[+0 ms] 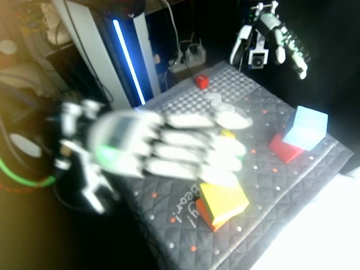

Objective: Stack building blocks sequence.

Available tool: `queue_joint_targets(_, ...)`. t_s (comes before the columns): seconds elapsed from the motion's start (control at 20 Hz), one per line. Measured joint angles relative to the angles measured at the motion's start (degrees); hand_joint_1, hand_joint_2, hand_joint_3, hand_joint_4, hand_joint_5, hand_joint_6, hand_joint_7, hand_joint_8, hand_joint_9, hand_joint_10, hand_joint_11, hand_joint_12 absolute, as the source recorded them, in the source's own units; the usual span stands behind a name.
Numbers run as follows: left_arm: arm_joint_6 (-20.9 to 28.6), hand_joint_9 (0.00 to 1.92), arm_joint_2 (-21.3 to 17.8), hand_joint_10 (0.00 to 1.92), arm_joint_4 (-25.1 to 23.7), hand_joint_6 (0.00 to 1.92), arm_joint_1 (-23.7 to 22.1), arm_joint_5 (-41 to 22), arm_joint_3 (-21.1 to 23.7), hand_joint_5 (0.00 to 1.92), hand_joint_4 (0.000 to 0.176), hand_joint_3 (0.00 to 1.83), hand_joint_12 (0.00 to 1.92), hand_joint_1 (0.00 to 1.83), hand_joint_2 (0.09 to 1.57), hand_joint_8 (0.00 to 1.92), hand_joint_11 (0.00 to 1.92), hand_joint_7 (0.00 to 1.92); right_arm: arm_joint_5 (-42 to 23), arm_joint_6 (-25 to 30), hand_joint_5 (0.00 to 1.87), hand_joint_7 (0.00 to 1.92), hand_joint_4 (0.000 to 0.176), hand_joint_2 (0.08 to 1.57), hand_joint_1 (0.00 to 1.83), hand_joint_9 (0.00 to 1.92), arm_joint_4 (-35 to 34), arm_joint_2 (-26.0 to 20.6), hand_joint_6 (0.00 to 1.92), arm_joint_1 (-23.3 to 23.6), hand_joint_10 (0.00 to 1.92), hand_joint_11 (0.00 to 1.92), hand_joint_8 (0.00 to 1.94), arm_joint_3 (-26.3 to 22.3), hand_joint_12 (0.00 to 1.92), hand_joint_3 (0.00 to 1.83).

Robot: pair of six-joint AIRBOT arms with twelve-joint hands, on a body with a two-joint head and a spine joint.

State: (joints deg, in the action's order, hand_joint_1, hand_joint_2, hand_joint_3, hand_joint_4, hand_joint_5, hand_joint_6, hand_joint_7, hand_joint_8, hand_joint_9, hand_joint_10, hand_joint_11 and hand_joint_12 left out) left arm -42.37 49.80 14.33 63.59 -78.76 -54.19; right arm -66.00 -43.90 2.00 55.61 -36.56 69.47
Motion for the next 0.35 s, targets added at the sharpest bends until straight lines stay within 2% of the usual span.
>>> queue_joint_targets(0.05, 0.00, 0.00, -0.17, 0.00, -0.24, 0.00, 0.35, -1.68, 0.13, 0.04, 0.080, 0.00, 0.03, 0.70, 0.96, 0.00, 0.07, 0.00, -4.15, 0.00, 0.00, 0.00, 0.155, 0.94, 0.82, 0.00, -0.57, -0.92, 0.00, -2.54, 0.00, 0.00, 0.00, -1.68, 0.00, 0.01)
queue_joint_targets(0.1, 0.07, 0.00, -0.55, 0.00, 0.09, 0.00, 0.59, -3.37, 0.83, 0.02, 0.101, 0.00, 0.03, 0.69, 0.96, 0.00, 0.05, 0.00, -8.79, 0.00, 0.00, 0.00, 0.125, 0.96, 0.78, 0.00, -0.81, -1.95, 0.00, -6.23, 0.00, 0.00, 0.00, -3.85, 0.00, 0.01)
queue_joint_targets(0.15, 0.02, 0.00, -0.70, 0.00, 0.13, 0.00, 0.66, -4.39, 0.83, 0.00, 0.102, 0.00, 0.30, 0.60, 0.98, 0.00, 0.01, 0.00, -11.19, 0.00, 0.00, 0.00, 0.126, 1.03, 0.76, 0.00, -0.94, -2.58, 0.00, -8.55, 0.00, 0.00, 0.00, -5.25, 0.00, 0.01)
queue_joint_targets(0.2, 0.02, 0.01, -0.92, 0.00, 0.48, 0.00, 0.66, -5.60, 1.20, 0.00, 0.117, 0.00, 0.68, 0.45, 1.01, 0.00, 0.00, 0.00, -13.33, 0.00, 0.00, 0.00, 0.152, 1.10, 0.65, 0.00, -0.92, -3.10, 0.00, -10.36, 0.00, 0.00, 0.00, -6.40, 0.00, 0.03)
queue_joint_targets(0.25, 0.02, 0.00, -1.11, 0.00, 0.28, 0.00, 1.01, -7.45, 1.53, 0.00, 0.128, 0.00, 0.59, 0.41, 1.06, 0.00, 0.00, 0.00, -15.74, -0.07, 0.00, 0.00, 0.171, 1.14, 0.68, 0.00, -1.22, -3.87, 0.00, -12.41, 0.00, 0.00, 0.00, -7.76, 0.00, 0.03)
queue_joint_targets(0.3, 0.02, 0.00, -1.25, 0.00, -0.04, 0.00, 1.60, -9.16, 1.97, 0.00, 0.153, 0.00, 0.42, 0.38, 1.10, 0.00, 0.00, 0.00, -18.27, -0.04, 0.08, 0.00, 0.175, 1.12, 0.82, 0.00, -1.46, -4.61, 0.01, -14.25, 0.00, 0.00, 0.00, -8.68, 0.00, 0.01)
queue_joint_targets(0.35, 0.09, 0.00, -1.51, 0.00, -0.11, 0.00, 2.21, -10.29, 2.84, 0.00, 0.156, 0.01, 0.31, 0.31, 1.15, 0.00, 0.00, 0.00, -19.89, -0.04, 0.02, 0.00, 0.166, 1.10, 0.72, 0.00, -1.77, -5.11, 0.00, -15.45, 0.00, 0.00, 0.00, -9.49, 0.00, 0.00)
